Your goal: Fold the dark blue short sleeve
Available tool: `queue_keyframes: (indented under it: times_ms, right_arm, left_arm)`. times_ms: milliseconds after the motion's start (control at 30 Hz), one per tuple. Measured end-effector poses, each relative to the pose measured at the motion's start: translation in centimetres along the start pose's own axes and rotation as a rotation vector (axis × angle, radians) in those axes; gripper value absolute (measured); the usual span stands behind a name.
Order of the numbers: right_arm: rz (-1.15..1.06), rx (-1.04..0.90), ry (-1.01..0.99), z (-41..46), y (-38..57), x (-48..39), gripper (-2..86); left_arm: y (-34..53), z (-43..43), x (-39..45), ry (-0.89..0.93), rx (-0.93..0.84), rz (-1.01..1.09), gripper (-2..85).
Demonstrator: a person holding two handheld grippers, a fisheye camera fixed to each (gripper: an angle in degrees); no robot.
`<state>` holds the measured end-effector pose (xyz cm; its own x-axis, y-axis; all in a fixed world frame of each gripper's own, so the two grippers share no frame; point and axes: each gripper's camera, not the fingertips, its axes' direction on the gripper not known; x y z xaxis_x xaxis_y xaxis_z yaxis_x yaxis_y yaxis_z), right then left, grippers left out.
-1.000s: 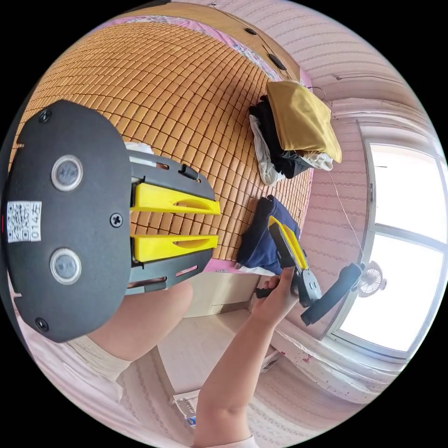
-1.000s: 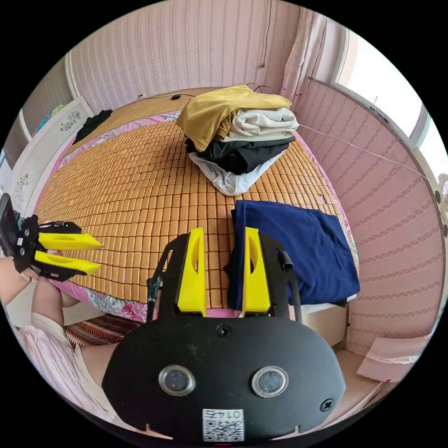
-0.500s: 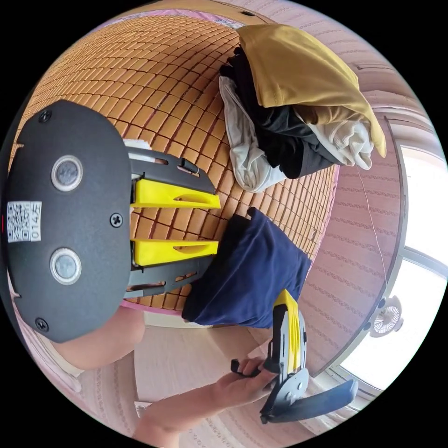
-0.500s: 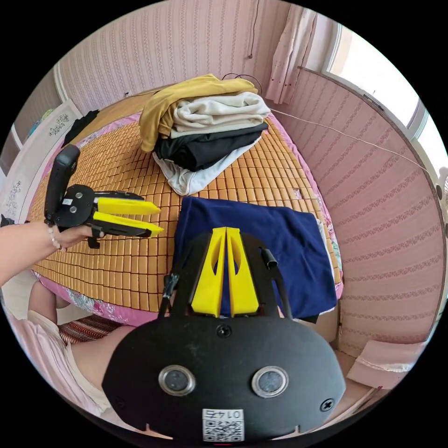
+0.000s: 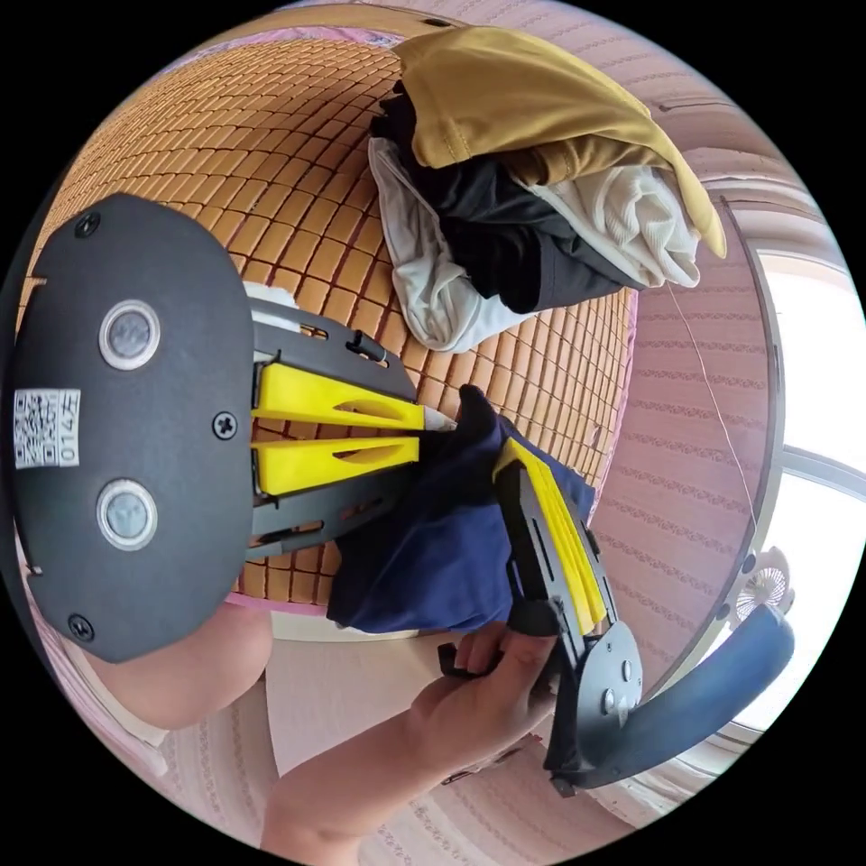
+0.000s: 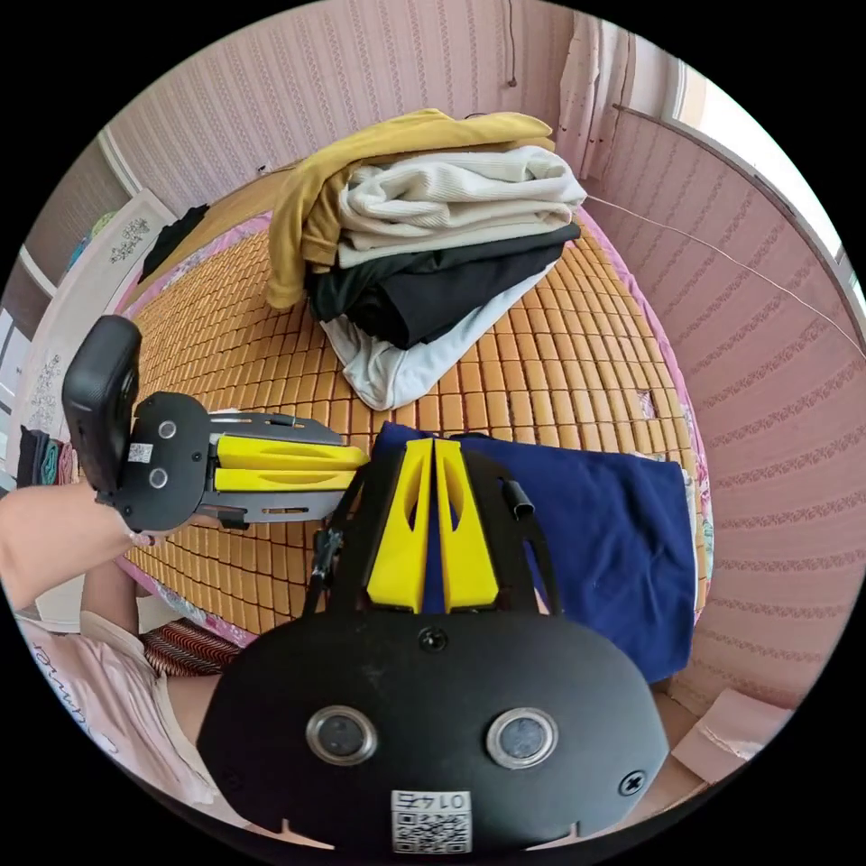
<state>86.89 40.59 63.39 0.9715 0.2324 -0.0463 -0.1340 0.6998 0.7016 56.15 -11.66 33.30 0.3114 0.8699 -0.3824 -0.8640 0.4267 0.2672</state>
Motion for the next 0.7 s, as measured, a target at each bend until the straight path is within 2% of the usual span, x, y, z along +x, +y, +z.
queue_keyframes:
  times_ms: [200, 400, 600, 700]
  right_arm:
    - [0.048, 0.152, -0.005, -6.6, 5.4, 2.8, -0.7]
    - [0.084, 0.463, -0.23, -15.8, 11.5, 2.6, -0.4]
    - [-0.064, 0.62, -0.308, -21.9, 11.2, -3.0, -0.4]
    - [-0.13, 0.648, -0.405, -22.3, 8.3, -6.4, -0.4]
  left_arm:
    - [3.1, -5.9, 1.3, 0.06, 0.15, 0.016, -0.9]
    - [8.7, -15.8, 3.9, 0.054, 0.338, 0.053, -1.0]
    - [20.8, -29.0, 3.9, -0.074, 0.541, -0.096, -1.0]
    - [28.2, -36.1, 3.5, -0.245, 0.602, -0.175, -1.0]
